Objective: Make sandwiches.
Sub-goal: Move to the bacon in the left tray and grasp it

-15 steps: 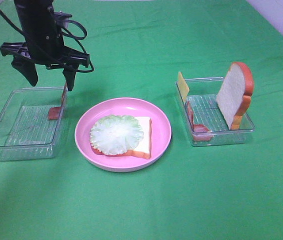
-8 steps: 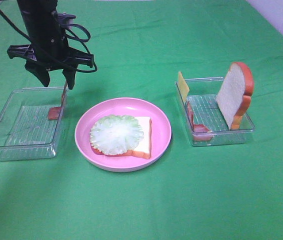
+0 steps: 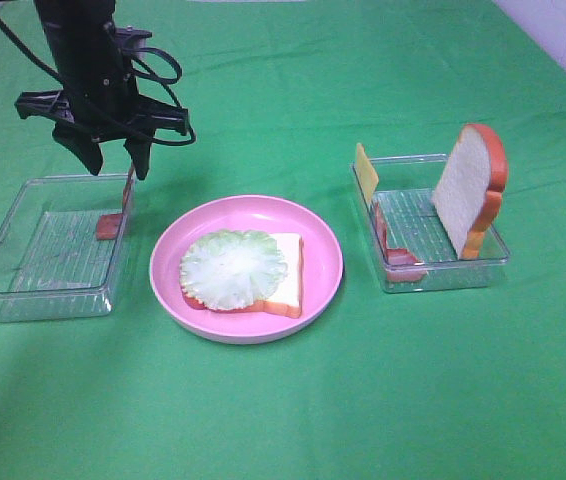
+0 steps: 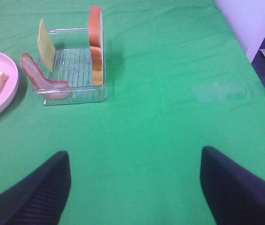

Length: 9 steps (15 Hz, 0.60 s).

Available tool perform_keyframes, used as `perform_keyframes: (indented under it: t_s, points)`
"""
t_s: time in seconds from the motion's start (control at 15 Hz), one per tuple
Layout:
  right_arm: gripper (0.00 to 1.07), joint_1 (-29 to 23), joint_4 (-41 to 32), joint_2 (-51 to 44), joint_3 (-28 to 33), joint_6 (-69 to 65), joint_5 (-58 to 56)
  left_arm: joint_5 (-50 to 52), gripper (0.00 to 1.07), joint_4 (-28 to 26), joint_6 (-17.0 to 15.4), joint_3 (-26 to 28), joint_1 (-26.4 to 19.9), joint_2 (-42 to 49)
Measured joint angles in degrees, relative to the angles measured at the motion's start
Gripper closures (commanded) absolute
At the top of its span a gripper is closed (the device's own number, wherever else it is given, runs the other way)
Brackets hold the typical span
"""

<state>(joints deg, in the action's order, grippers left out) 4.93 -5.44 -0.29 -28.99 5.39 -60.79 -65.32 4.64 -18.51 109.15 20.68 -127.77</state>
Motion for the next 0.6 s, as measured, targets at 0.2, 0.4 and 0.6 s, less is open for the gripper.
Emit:
perform_keyframes:
  t_s: [0.2,0.4,0.6]
  points:
    - [0.34,0.00,0.00,0.00,0.00,0.00,0.00,0.00,0.55,0.00,0.00,0.00,0.00,-0.63]
    - [0.34,0.00,0.00,0.00,0.00,0.00,0.00,0.00,0.58,0.00,0.00,0.00,0.00,-1.60]
    - [0.34,0.00,0.00,0.00,0.00,0.00,0.00,0.06,0.82,0.46,0.00,0.00,0.00,-1.60]
